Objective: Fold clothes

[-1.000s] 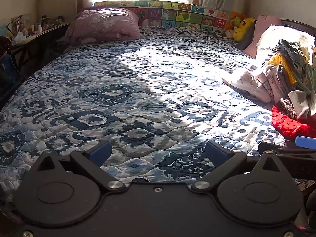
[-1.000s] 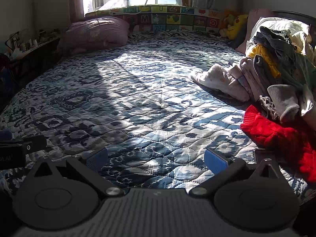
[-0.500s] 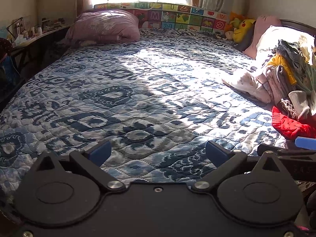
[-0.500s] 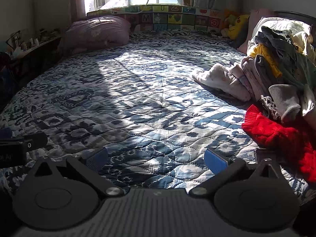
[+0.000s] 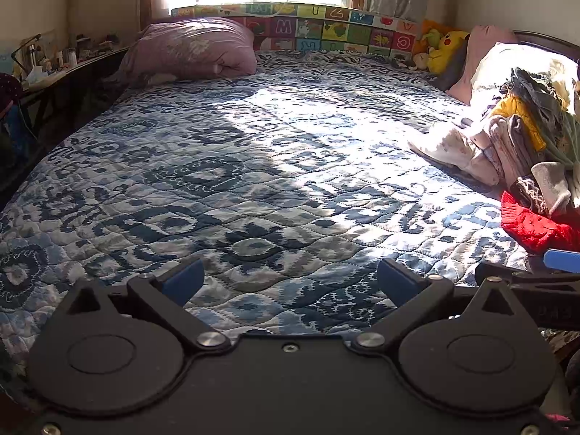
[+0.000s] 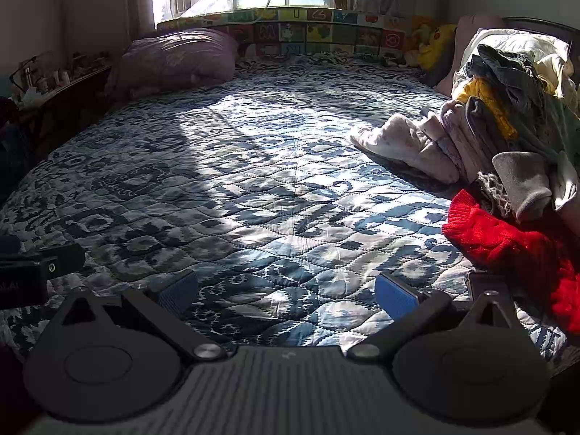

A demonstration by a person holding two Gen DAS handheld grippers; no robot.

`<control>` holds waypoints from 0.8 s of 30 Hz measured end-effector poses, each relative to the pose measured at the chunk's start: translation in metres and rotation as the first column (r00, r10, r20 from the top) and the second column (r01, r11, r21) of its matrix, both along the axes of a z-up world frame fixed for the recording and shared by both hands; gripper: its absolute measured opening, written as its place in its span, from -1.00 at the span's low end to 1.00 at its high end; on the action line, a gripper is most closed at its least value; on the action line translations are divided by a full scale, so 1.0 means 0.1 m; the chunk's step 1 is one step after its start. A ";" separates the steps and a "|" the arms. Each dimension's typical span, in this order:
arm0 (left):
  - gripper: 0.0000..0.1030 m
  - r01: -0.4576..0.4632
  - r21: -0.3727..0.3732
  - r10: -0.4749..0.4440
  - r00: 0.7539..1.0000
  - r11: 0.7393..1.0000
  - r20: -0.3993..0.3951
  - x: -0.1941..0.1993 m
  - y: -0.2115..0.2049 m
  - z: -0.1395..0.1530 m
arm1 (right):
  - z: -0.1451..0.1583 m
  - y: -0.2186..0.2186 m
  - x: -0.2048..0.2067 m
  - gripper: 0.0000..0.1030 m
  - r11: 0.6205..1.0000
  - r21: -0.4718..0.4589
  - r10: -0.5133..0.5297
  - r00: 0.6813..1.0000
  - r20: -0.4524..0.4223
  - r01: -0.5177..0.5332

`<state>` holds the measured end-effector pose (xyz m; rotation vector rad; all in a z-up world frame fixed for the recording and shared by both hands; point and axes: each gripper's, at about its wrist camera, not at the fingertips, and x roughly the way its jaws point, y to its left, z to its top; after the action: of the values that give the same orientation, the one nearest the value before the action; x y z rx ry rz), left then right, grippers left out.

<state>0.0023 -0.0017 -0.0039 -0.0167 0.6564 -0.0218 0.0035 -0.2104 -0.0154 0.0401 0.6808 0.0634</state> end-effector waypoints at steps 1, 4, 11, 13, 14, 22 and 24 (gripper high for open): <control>0.99 0.000 0.002 0.000 1.000 1.000 0.000 0.01 -0.01 0.00 | 0.00 0.00 0.00 1.00 1.000 0.000 0.002 1.000 0.004 -0.002; 0.99 -0.003 0.006 0.003 1.000 1.000 0.000 0.02 -0.02 -0.01 | 0.00 -0.02 -0.02 1.00 1.000 0.002 0.015 1.000 0.027 -0.016; 0.99 0.008 0.015 -0.008 1.000 1.000 -0.011 0.04 -0.06 -0.04 | -0.04 -0.43 0.04 1.00 0.999 0.046 -0.010 0.997 0.080 0.006; 0.99 0.014 0.017 -0.014 1.000 1.000 -0.014 0.05 -0.08 -0.05 | -0.06 -0.65 0.08 1.00 0.998 0.050 -0.046 0.995 0.091 0.042; 0.99 0.018 0.018 -0.017 1.000 1.000 -0.016 0.05 -0.09 -0.06 | -0.07 -0.78 0.10 1.00 0.997 0.052 -0.070 0.993 0.095 0.065; 0.99 0.046 0.026 -0.045 0.998 0.999 -0.039 0.11 -0.20 -0.11 | -0.34 -1.86 0.26 1.00 0.951 -0.051 -0.301 0.951 0.075 0.305; 0.99 0.056 0.030 -0.055 0.998 0.998 -0.043 0.12 -0.24 -0.12 | -0.43 -2.11 0.29 1.00 0.935 -0.066 -0.343 0.937 0.065 0.347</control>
<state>0.0143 -0.0257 -0.0157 0.0309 0.6994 -0.0648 0.0323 -0.4218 -0.0585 0.0833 0.6145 -0.3000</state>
